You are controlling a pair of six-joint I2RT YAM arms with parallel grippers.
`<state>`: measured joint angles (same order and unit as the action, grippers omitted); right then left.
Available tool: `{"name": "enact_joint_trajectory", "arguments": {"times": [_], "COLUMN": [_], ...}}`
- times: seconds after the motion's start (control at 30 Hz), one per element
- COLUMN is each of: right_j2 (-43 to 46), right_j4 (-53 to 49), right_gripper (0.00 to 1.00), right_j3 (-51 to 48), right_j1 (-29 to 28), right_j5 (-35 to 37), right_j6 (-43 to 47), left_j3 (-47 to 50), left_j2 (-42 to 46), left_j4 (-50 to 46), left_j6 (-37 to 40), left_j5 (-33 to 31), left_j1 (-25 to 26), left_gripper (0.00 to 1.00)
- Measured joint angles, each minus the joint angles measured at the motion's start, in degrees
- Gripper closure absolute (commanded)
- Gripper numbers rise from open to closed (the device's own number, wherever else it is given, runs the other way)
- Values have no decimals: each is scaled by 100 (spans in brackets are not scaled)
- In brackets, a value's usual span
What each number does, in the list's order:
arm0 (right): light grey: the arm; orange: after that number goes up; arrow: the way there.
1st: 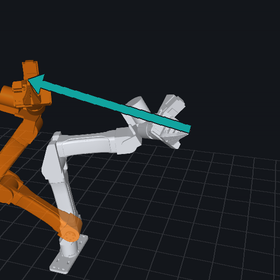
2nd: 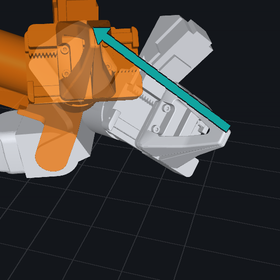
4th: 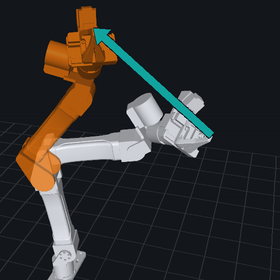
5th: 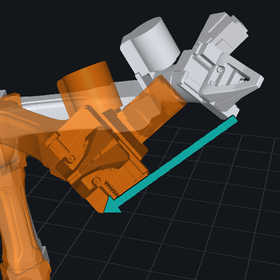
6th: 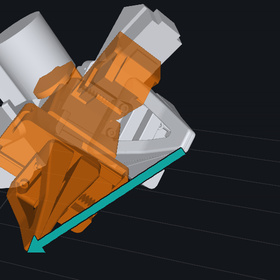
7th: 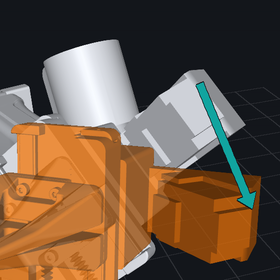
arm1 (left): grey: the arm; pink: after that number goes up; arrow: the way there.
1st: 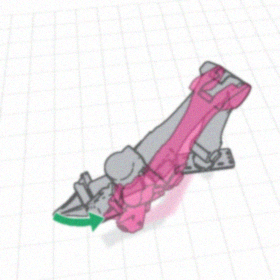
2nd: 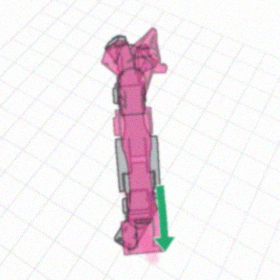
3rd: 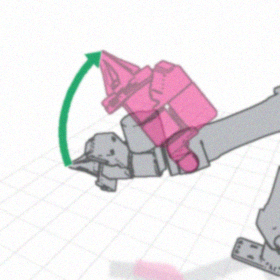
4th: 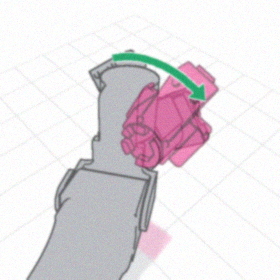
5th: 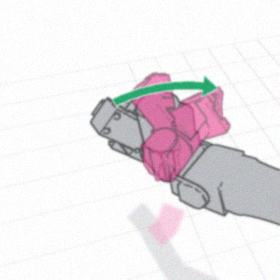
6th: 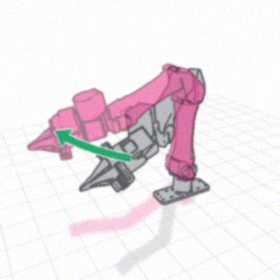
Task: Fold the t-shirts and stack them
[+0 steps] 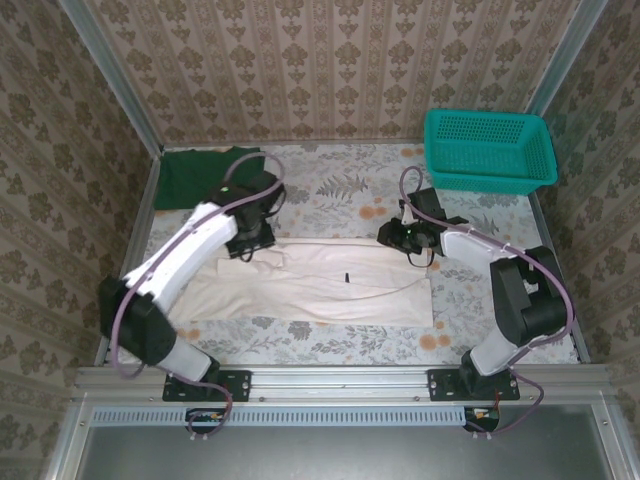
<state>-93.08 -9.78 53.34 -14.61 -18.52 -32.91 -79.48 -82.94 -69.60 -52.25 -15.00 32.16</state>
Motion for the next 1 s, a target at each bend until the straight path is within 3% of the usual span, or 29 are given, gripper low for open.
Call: {"name": "enact_joint_trajectory", "arguments": {"times": [0.07,0.13,0.23,0.37,0.6,0.77,1.0], "right_j2": [-98,-175,-273,-315,-315,-315,-286], "right_j4": [-33,-105,-212,-232,-240,-229,-245], "right_gripper": [70,70,70,70,71,71,71], "right_j3": [72,138,245,282,280,227,216], "right_j1": [59,107,155,160,160,160,160], "right_j5": [2,4,4,4,2,2,7], "right_j6": [0,-2,-7,-31,-57,-142,-155], "left_j3": [317,614,1049,1327,1410,1419,1370], "left_j2": [426,490,138,-518,-822,-977,-1685], "left_j4": [-42,-20,133,457,1016,1550,2022], "left_j6": [168,466,1023,1563,1633,1325,1248], "left_j5": [92,275,702,1539,2417,2968,3587], "left_j1": [-527,-1182,-2055,-2730,-3497,-4033,-4113], "left_gripper": [50,46,41,40,35,46,53]}}
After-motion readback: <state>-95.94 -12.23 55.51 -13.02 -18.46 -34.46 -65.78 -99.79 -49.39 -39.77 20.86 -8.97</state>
